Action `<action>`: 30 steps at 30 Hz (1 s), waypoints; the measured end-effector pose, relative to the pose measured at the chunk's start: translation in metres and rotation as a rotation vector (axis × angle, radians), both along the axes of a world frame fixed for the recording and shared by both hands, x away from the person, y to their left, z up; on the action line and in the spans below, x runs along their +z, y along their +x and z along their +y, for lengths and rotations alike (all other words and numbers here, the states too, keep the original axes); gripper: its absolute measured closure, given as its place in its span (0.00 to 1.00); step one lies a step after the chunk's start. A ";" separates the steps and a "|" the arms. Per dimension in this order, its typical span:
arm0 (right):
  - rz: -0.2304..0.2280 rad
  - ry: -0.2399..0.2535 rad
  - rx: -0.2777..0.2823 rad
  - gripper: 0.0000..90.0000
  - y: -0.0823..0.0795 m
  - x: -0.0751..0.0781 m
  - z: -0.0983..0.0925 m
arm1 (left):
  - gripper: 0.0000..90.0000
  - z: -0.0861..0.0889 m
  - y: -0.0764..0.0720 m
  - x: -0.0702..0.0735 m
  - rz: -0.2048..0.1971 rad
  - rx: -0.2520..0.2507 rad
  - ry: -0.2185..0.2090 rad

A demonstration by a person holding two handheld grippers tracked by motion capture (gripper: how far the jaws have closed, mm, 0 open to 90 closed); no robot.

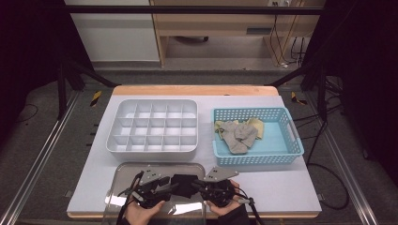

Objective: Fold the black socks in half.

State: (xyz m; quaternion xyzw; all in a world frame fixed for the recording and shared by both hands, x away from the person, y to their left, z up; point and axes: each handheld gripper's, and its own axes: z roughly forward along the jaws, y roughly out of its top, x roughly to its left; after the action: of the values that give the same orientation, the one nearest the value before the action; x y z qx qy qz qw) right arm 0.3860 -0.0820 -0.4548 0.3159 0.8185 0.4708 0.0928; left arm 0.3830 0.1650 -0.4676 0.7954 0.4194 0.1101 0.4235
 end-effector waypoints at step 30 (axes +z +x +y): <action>0.047 -0.038 0.031 1.00 -0.003 -0.023 0.010 | 0.54 0.002 0.001 -0.007 0.091 -0.059 -0.077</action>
State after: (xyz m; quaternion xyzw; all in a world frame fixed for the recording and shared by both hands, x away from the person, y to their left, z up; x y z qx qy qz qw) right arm 0.3835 -0.0722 -0.4776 0.3121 0.8341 0.4491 0.0722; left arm 0.3841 0.1668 -0.4746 0.7949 0.4182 0.0452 0.4373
